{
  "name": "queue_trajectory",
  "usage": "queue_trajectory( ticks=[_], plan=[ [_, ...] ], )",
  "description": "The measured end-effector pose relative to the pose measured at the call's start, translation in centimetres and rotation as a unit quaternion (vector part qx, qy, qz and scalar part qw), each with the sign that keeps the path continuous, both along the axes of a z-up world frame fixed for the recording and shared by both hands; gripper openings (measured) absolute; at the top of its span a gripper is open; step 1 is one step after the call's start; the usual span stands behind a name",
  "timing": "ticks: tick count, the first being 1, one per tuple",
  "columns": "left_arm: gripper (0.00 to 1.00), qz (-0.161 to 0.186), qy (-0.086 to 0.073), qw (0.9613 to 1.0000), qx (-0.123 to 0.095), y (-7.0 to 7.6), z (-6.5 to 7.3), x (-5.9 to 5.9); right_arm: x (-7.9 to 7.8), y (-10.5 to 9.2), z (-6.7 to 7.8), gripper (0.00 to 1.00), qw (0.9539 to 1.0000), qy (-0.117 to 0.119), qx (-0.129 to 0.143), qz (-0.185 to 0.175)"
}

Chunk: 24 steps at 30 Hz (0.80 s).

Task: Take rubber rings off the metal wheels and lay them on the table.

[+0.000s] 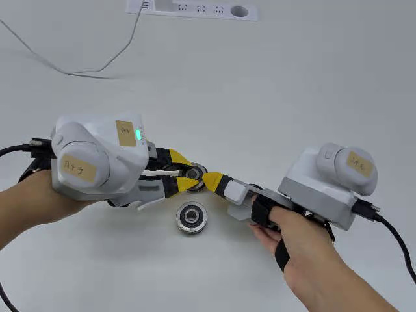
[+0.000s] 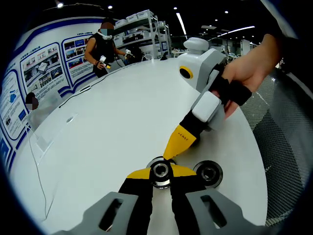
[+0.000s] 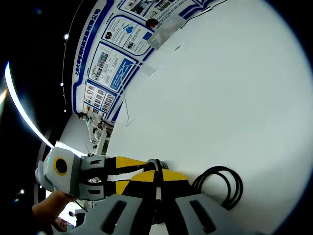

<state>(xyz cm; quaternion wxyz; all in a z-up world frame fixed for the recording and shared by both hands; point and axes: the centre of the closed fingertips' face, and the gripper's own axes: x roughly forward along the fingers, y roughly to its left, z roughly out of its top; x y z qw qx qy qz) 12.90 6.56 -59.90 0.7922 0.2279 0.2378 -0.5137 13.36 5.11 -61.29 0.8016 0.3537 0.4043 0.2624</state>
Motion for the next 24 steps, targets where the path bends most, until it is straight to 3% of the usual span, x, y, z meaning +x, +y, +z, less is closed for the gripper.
queue_trajectory(
  ticks=[4, 9, 12, 24],
  plan=[
    [0.13, 0.0, 0.0, 1.0, 0.0, 0.0, 0.0, 0.0, 0.1, 0.0, 0.0, 0.02, 1.0, 0.001, -0.001, 0.003],
    [0.13, 0.003, 0.001, 1.0, 0.001, 0.0, 0.0, 0.0, 0.2, 0.0, 0.0, 0.01, 0.9998, 0.02, -0.005, 0.006],
    [0.13, 0.006, 0.003, 1.0, 0.005, 0.0, 0.0, 0.0, 0.0, 0.3, 0.2, 0.0, 0.999, 0.04, 0.017, -0.001],
    [0.13, 0.006, 0.002, 1.0, 0.002, 0.1, 0.0, -0.1, -0.2, 1.1, 0.7, 0.0, 0.9982, 0.049, 0.035, 0.003]
  ],
)
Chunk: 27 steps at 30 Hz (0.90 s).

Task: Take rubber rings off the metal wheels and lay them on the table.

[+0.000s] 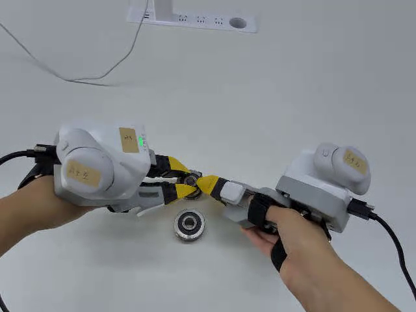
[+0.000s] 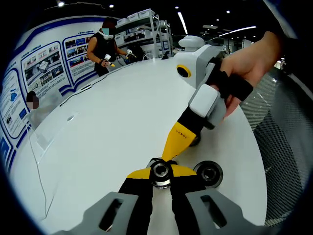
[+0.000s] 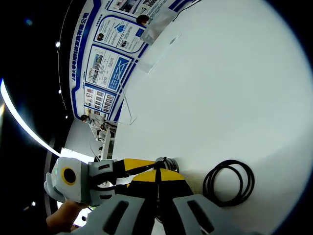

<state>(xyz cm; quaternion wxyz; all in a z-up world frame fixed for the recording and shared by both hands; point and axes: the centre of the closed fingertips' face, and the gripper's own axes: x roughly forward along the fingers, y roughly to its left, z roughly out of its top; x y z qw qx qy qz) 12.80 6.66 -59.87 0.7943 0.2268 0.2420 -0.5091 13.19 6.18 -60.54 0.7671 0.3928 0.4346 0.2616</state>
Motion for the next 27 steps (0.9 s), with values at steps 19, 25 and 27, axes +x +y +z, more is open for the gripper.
queue_trajectory(
  ticks=[19, 25, 27],
  plan=[
    [0.13, 0.006, -0.001, 0.9999, -0.008, 0.1, 0.0, 0.0, -0.5, 0.5, 0.9, 0.0, 0.9988, -0.035, -0.017, 0.03],
    [0.13, 0.0, -0.014, 0.9999, -0.008, 0.1, 0.0, 0.0, -0.7, 0.3, 1.2, 0.0, 0.9986, -0.04, -0.017, 0.029],
    [0.13, 0.006, -0.013, 0.9998, -0.012, 0.1, 0.0, 0.0, -0.7, 0.3, 1.3, 0.0, 0.9987, -0.039, -0.019, 0.026]
  ],
)
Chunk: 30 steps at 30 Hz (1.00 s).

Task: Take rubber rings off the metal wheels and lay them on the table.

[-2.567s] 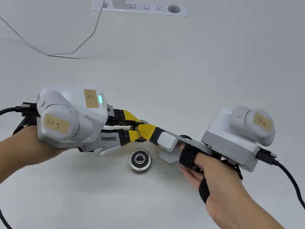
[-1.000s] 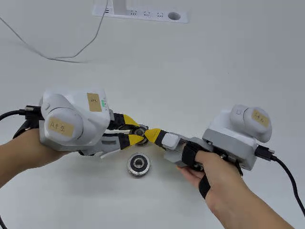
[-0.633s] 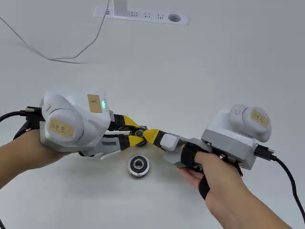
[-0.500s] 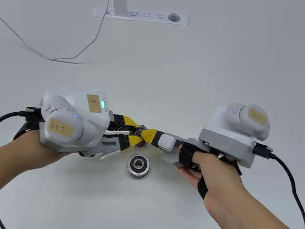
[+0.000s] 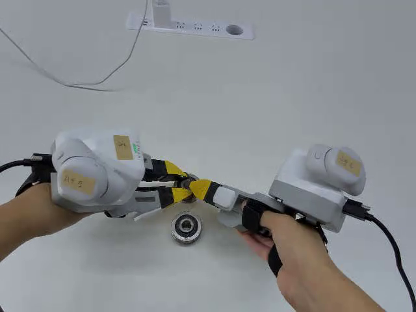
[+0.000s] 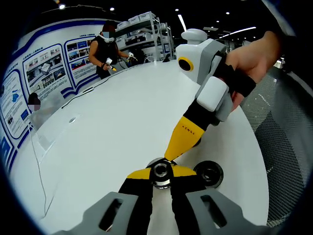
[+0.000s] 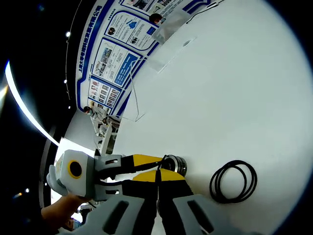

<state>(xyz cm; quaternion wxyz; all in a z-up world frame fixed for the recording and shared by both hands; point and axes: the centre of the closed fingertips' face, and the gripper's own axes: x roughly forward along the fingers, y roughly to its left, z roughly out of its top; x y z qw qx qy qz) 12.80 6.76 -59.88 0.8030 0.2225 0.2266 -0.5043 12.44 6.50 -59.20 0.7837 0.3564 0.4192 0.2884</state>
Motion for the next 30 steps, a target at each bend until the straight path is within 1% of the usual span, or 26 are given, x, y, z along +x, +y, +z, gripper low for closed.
queue_trajectory(
  ticks=[3, 6, 8, 9, 11, 13, 17, 20, 22, 23, 25, 27, 30],
  plan=[
    [0.13, 0.0, -0.003, 1.0, 0.003, 0.0, 0.0, 0.0, 0.0, -0.1, 0.0, 0.0, 1.0, -0.001, -0.003, -0.002],
    [0.14, 0.002, -0.004, 1.0, 0.004, -0.1, 0.1, 0.0, 0.1, -0.4, -0.1, 0.0, 0.9998, -0.005, -0.014, -0.011],
    [0.14, -0.021, -0.032, 0.9989, 0.027, -0.2, 0.2, 0.0, 0.2, -0.5, -0.4, 0.01, 0.9998, -0.001, -0.016, -0.015],
    [0.14, -0.021, -0.031, 0.999, 0.027, -0.2, 0.1, 0.0, 0.3, -0.5, -0.6, 0.01, 0.9997, 0.002, -0.017, -0.018],
    [0.14, -0.009, -0.018, 0.9996, 0.02, 0.0, 0.0, 0.2, 0.4, -0.5, -0.6, 0.01, 0.9997, 0.002, -0.018, -0.019],
    [0.14, -0.004, -0.013, 0.9998, 0.015, 0.1, -0.1, 0.3, 0.4, -0.6, -0.6, 0.01, 0.9996, 0.003, -0.02, -0.021],
    [0.14, 0.0, -0.013, 0.9998, 0.015, 0.2, -0.1, 0.3, 0.5, -0.8, -0.9, 0.01, 0.9994, 0.006, -0.025, -0.024],
    [0.17, 0.007, -0.011, 0.9998, 0.014, 0.3, 0.0, 0.5, 0.5, -0.7, -0.9, 0.01, 0.9994, 0.008, -0.022, -0.026],
    [0.21, 0.004, -0.013, 0.9998, 0.013, 0.5, 0.2, 0.4, 0.5, -0.6, -0.9, 0.01, 0.9995, 0.009, -0.02, -0.024],
    [0.23, 0.002, -0.011, 0.9999, 0.012, 0.5, 0.4, 0.2, 0.5, -0.6, -0.9, 0.01, 0.9995, 0.009, -0.019, -0.025],
    [0.23, 0.0, -0.011, 0.9999, 0.011, 0.7, 0.7, 0.0, 0.6, -0.5, -0.9, 0.01, 0.9995, 0.009, -0.018, -0.024],
    [0.24, 0.006, -0.012, 0.9998, 0.012, 1.0, 0.9, -0.1, 0.6, -0.4, -0.9, 0.01, 0.9996, 0.009, -0.016, -0.023],
    [0.26, 0.019, -0.014, 0.9997, 0.004, 1.4, 1.6, -0.1, 0.5, -0.2, -0.7, 0.01, 0.9997, 0.007, -0.012, -0.02]
  ],
)
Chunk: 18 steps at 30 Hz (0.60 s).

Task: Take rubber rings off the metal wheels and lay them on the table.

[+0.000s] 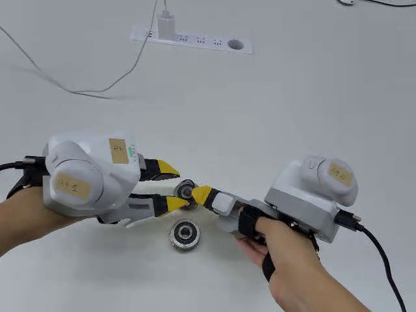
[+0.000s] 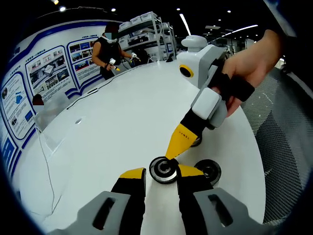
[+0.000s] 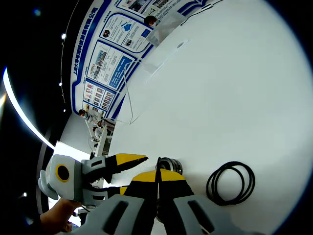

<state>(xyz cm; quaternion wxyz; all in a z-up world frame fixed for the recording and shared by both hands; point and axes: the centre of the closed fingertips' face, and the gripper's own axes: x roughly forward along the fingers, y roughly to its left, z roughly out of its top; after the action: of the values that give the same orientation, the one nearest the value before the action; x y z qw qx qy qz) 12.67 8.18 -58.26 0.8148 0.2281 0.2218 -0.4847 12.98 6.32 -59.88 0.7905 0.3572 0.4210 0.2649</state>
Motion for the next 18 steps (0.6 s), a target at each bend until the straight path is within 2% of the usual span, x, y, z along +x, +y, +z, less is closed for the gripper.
queue_trajectory(
  ticks=[5, 11, 13, 16, 18],
  plan=[
    [0.33, 0.019, -0.01, 0.9994, -0.028, 0.2, 1.7, -0.1, -0.2, 1.0, 0.6, 0.01, 0.9998, -0.008, 0.011, 0.014],
    [0.39, 0.029, -0.013, 0.9991, -0.027, 1.1, 2.0, -0.5, -0.3, 1.1, 1.5, 0.01, 0.9995, -0.021, 0.018, 0.015],
    [0.4, 0.038, -0.012, 0.9987, -0.033, 1.4, 2.2, -0.6, -0.2, 0.8, 2.0, 0.01, 0.9993, -0.028, 0.021, 0.013],
    [0.41, 0.069, -0.002, 0.9943, -0.081, 1.3, 3.5, -0.6, 0.0, -0.1, 2.9, 0.01, 0.9988, -0.034, 0.035, 0.003],
    [0.41, 0.068, -0.005, 0.9937, -0.089, 1.1, 4.0, -0.8, 0.2, -0.7, 3.2, 0.01, 0.9985, -0.035, 0.043, -0.006]
  ],
)
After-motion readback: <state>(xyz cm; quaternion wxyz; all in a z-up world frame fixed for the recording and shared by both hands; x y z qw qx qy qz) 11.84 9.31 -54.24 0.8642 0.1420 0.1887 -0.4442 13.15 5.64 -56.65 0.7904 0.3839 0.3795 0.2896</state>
